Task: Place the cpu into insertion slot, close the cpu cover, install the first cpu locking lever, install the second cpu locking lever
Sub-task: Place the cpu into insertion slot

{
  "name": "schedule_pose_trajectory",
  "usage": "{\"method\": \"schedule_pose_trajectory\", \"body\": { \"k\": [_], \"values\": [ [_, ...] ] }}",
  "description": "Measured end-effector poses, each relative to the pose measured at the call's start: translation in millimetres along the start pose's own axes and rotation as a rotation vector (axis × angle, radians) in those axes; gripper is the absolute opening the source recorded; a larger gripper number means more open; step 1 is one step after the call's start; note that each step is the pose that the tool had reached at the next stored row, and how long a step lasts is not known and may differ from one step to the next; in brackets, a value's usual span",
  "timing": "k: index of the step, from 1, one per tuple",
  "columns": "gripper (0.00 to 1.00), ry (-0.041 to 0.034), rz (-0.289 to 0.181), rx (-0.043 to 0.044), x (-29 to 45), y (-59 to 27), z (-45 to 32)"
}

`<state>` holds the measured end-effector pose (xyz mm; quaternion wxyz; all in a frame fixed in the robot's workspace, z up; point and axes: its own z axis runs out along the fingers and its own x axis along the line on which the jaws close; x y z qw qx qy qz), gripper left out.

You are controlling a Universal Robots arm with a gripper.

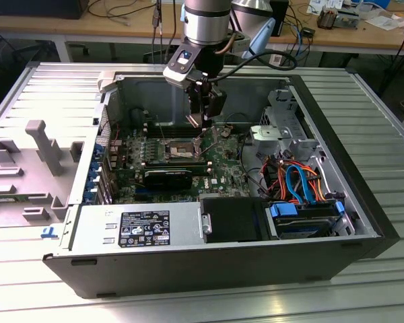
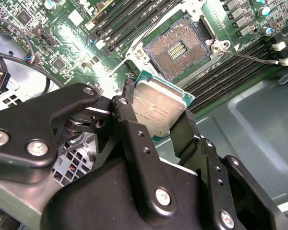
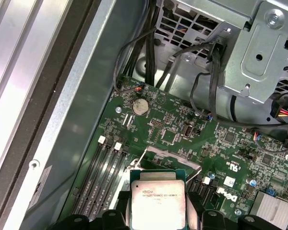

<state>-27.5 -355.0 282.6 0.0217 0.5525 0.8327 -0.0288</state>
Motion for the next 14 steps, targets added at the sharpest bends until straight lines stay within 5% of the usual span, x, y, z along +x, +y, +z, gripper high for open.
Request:
{"method": "schedule_pose_trajectory", "body": {
  "k": [14],
  "values": [
    [0.54,0.0028,0.011,-0.0002,0.0,-0.2,0.5]
  ]
}}
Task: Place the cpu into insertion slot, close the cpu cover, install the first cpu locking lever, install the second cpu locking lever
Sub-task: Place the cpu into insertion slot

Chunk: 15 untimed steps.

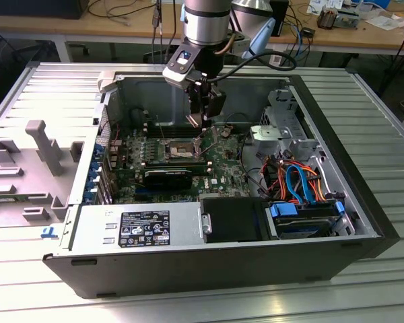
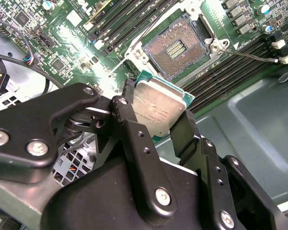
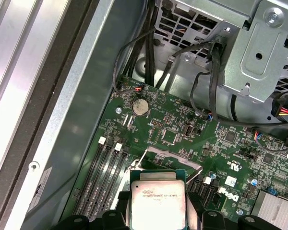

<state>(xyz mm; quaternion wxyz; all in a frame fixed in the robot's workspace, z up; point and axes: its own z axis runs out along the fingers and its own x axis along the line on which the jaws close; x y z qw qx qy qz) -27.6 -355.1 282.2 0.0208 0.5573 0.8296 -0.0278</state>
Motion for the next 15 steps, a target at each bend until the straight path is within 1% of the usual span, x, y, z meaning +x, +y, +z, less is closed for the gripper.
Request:
{"method": "schedule_pose_trajectory", "body": {
  "k": [11,15],
  "values": [
    [0.54,-0.0003,0.002,0.0004,0.0,0.0,0.2],
    [0.54,-0.0002,0.011,0.0009,0.0,0.0,0.2]
  ]
}}
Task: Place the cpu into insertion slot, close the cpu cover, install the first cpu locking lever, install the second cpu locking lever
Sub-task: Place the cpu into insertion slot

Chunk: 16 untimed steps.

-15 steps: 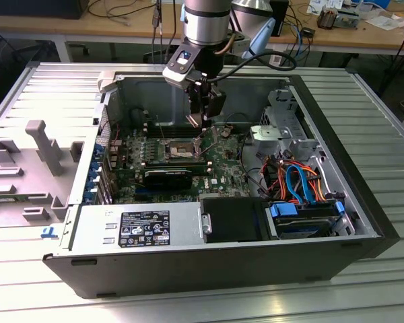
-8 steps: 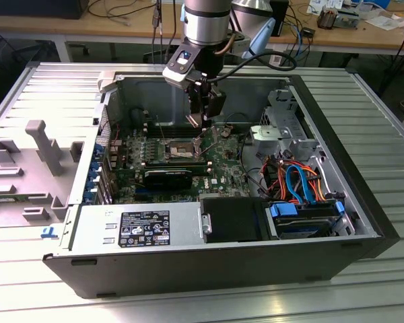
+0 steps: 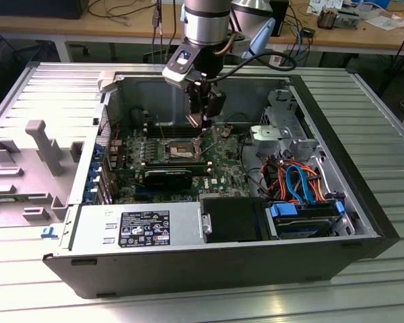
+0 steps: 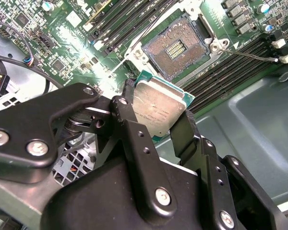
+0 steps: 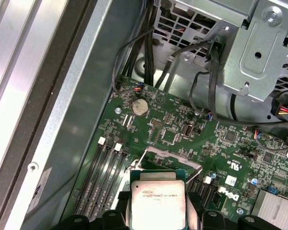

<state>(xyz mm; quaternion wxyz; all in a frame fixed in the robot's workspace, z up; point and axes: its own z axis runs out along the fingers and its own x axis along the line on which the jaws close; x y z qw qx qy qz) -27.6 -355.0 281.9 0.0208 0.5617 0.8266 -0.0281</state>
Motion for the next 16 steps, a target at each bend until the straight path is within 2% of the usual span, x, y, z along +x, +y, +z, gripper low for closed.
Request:
{"method": "schedule_pose_trajectory", "body": {
  "k": [16],
  "values": [
    [0.54,0.0005,0.021,0.0014,0.0,0.0,0.2]
  ]
}}
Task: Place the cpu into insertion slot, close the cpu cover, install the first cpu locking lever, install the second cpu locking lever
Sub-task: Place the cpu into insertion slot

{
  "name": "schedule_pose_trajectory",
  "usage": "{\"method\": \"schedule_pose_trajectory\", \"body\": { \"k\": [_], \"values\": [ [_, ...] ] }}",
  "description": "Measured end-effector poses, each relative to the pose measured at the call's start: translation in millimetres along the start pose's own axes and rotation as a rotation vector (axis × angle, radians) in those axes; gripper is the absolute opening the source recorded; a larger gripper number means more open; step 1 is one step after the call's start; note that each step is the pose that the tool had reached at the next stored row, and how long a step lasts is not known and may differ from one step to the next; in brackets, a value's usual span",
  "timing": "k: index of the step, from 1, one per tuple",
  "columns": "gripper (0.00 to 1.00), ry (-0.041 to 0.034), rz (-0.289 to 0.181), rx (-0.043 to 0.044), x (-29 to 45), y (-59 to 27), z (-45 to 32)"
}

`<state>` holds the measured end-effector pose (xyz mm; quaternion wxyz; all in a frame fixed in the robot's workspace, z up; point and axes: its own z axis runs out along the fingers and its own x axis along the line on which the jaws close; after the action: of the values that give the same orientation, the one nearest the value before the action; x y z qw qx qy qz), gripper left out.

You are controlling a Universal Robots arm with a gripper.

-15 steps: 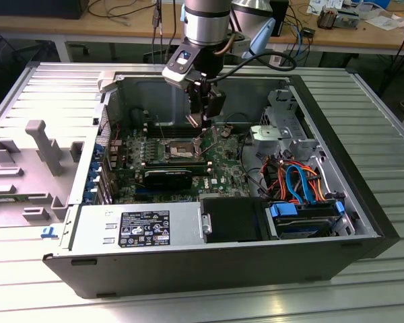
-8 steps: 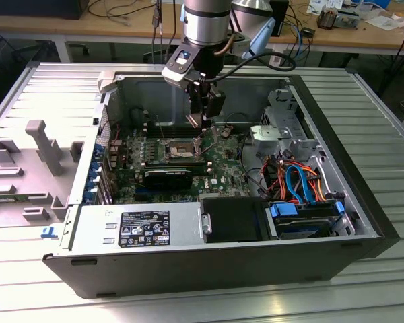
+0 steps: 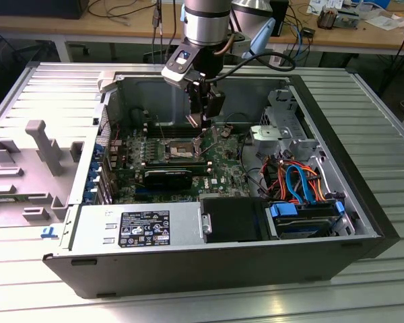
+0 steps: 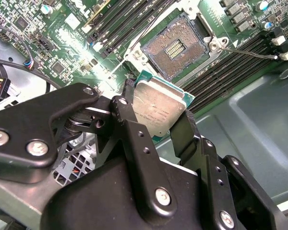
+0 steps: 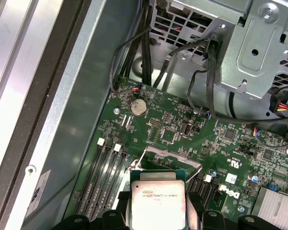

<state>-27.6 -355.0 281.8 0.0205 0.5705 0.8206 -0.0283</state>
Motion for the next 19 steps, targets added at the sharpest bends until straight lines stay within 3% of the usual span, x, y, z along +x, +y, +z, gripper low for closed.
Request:
{"method": "schedule_pose_trajectory", "body": {
  "k": [19],
  "values": [
    [0.54,0.0003,0.014,0.0009,0.0,0.0,0.1]
  ]
}}
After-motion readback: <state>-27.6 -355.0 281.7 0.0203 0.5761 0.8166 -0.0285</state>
